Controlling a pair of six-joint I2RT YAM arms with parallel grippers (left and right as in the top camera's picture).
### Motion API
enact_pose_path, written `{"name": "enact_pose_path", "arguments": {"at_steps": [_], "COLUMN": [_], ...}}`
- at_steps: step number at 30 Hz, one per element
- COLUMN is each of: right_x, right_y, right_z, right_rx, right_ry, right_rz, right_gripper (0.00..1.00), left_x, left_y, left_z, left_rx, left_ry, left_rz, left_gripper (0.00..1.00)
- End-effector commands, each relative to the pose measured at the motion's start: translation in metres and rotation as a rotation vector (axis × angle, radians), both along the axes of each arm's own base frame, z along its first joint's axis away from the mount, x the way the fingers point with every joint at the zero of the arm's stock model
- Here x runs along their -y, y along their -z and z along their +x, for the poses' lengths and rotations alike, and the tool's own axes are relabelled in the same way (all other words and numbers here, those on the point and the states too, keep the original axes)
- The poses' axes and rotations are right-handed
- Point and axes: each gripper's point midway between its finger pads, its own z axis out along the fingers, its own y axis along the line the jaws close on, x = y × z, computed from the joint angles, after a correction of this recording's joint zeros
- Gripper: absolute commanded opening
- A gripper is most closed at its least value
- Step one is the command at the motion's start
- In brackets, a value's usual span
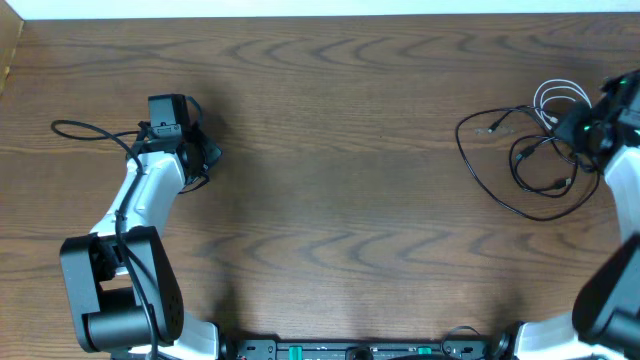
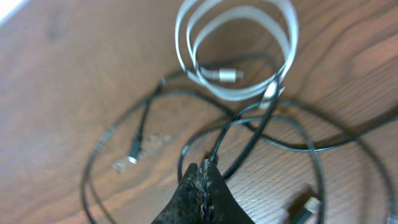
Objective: Untangle cables
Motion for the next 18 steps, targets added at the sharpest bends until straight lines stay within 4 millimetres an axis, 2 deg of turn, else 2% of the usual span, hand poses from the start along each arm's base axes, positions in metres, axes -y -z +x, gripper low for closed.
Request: {"name": "enact_pose_path", "arguments": {"at_steps": [1, 6, 9, 14, 16, 18], "right_x": [-0.001, 0.000, -0.002, -0.008, -0.016, -0.033], "right_y": [0.043, 0.080, 0.094, 0.091, 0.084, 0.066], "right_z": [-0.007, -0.021, -0.026, -0.024, -0.017, -0.004], "right_rx": [-0.112, -0.230, -0.269, -0.255, -0.216, -0.128], "right_ry": [-0.024, -0.007, -0.009, -0.024, -0.050, -0.112], "right_rz": [0.011, 0.031, 0.046, 0.070, 0.109, 0.187], "right_gripper": [0.01, 0.01, 0.01, 0.01, 0.02, 0.05], "left_x": [0.000, 0.000, 0.000, 0.000, 0.000, 0.000], "left_y": [0.001, 0.001, 0.001, 0.001, 0.001, 0.001], "left_z": [-0.002, -0.002, -0.002, -0.002, -0.002, -0.002], "left_rx": [-0.006, -0.006, -0.006, -0.006, -0.006, -0.007], "left_ry": [0.005, 0.005, 0.005, 0.005, 0.005, 0.005], "left_rz": [0.006, 0.006, 0.006, 0.006, 0.006, 0.006], "left_gripper": [0.24, 0.24, 0.24, 0.24, 0.24, 0.24]}}
